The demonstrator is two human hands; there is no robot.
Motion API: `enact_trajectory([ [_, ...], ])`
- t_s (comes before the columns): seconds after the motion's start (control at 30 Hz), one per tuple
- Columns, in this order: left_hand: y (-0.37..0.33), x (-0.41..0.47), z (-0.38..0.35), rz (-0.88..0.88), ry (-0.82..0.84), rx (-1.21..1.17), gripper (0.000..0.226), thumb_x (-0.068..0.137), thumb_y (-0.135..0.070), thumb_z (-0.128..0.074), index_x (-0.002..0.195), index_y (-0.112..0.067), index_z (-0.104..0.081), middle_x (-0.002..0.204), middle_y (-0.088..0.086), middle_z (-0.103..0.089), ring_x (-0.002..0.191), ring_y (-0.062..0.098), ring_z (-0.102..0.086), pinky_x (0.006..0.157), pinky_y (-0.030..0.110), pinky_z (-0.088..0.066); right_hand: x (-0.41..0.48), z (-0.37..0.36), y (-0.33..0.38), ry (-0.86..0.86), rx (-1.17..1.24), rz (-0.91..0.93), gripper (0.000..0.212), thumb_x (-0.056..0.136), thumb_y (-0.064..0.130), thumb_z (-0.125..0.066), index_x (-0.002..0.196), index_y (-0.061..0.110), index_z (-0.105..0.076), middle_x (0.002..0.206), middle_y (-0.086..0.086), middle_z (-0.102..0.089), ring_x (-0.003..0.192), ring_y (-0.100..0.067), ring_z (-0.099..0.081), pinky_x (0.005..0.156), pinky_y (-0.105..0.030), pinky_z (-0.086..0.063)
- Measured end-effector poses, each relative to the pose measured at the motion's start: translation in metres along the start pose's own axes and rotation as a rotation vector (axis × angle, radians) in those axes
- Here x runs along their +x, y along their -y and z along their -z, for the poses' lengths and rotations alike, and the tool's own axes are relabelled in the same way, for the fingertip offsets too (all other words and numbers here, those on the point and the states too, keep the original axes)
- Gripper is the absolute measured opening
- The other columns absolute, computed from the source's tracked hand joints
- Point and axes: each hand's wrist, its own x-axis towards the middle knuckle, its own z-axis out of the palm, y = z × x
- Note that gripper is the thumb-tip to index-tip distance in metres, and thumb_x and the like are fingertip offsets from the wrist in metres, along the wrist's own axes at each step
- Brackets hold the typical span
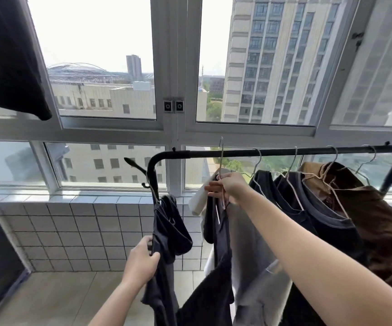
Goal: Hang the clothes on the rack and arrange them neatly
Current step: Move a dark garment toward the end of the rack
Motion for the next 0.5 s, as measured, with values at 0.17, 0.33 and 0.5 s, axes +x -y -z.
enact_trajectory([
  [0.17, 0.002, 0.001, 0.001, 0.028, 0.008, -0.036, 0.036, 0.081, -0.004, -0.051, 0.113, -0.019, -0.058, 0.098, -0.002, -0.065, 0.084, 0.014, -0.064, 0.066, 0.026, -0.044, 0.008, -0.001, -0.011, -0.014, -0.055, -0.042, 0.033, 0.098, -0.004, -0.029, 0.130, -0.008, -0.034, 0.090, -0.020, -0.059, 0.063, -0.023, -0.070, 0.048, -0.031, -0.059],
  [0.33, 0.005, 0.002, 0.000, 0.045, -0.003, -0.049, 0.037, 0.085, -0.006, -0.048, 0.119, -0.018, -0.055, 0.102, -0.001, -0.064, 0.090, 0.016, -0.061, 0.075, 0.029, -0.044, 0.014, -0.001, -0.025, -0.014, -0.076, -0.053, 0.039, 0.098, -0.007, -0.025, 0.137, -0.010, -0.027, 0.089, -0.019, -0.058, 0.073, -0.027, -0.067, 0.067, -0.036, -0.058],
  [0.5, 0.002, 0.004, -0.005, 0.038, -0.080, -0.066, 0.035, 0.094, -0.019, -0.046, 0.129, -0.015, -0.042, 0.096, 0.005, -0.064, 0.082, 0.020, -0.059, 0.072, 0.034, -0.041, 0.011, -0.008, -0.035, 0.004, -0.104, -0.056, 0.051, 0.095, -0.009, -0.035, 0.144, -0.005, -0.021, 0.090, -0.018, -0.060, 0.073, -0.025, -0.066, 0.064, -0.032, -0.056],
])
